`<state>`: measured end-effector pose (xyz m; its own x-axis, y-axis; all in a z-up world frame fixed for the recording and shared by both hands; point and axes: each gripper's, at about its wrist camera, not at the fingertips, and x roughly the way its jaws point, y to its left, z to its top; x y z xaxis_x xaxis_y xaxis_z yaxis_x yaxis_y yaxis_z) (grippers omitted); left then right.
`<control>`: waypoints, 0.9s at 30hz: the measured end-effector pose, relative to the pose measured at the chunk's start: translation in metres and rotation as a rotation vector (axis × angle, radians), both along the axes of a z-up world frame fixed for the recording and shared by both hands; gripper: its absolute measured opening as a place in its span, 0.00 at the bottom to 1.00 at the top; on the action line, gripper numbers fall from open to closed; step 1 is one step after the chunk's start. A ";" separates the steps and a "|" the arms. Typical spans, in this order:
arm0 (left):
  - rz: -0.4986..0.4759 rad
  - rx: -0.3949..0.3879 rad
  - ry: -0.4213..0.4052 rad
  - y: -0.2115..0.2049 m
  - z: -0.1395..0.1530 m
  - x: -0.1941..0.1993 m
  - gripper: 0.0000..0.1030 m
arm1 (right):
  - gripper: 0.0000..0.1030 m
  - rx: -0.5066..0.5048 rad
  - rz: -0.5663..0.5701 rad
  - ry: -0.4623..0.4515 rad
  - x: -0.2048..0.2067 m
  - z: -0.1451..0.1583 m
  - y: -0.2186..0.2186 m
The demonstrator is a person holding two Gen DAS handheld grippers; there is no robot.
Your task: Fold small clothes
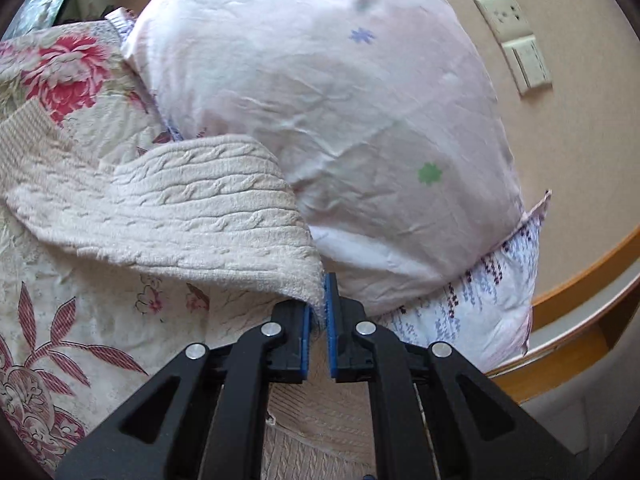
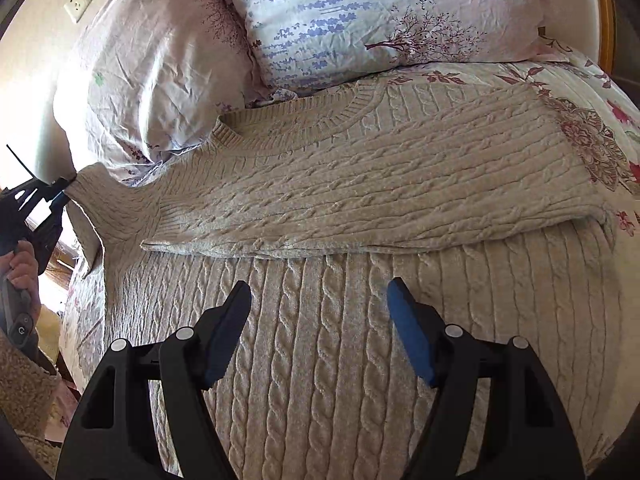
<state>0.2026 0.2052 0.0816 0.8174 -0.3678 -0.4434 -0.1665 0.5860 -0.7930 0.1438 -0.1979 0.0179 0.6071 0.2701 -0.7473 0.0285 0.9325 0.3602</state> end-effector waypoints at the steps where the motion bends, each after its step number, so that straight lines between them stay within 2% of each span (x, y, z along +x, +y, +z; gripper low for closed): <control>1: -0.023 0.028 0.006 -0.010 0.000 0.001 0.06 | 0.70 0.002 -0.006 0.000 -0.001 0.000 -0.002; 8: -0.204 0.184 0.047 -0.083 -0.015 0.000 0.06 | 0.70 0.018 -0.043 0.003 -0.008 -0.001 -0.013; 13: -0.249 0.209 0.112 -0.104 -0.041 -0.005 0.06 | 0.70 0.019 -0.047 0.002 -0.011 -0.001 -0.015; 17: -0.238 0.216 0.098 -0.107 -0.043 -0.011 0.06 | 0.70 0.019 -0.051 0.005 -0.014 -0.002 -0.017; 18: -0.248 0.222 0.100 -0.108 -0.044 -0.011 0.08 | 0.70 0.020 -0.050 0.008 -0.014 -0.003 -0.017; 20: -0.272 0.233 0.116 -0.113 -0.047 -0.010 0.23 | 0.70 0.017 -0.047 0.009 -0.013 -0.003 -0.016; 22: -0.283 0.248 0.139 -0.119 -0.052 -0.009 0.34 | 0.70 0.016 -0.045 0.008 -0.013 -0.002 -0.016; 27: -0.282 0.245 0.184 -0.126 -0.068 -0.010 0.36 | 0.70 0.015 -0.047 0.008 -0.012 -0.002 -0.016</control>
<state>0.1925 0.0796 0.0138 0.5983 -0.4313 -0.6753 -0.0986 0.7967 -0.5963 0.1314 -0.2144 0.0159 0.6135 0.2528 -0.7481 0.0749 0.9245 0.3738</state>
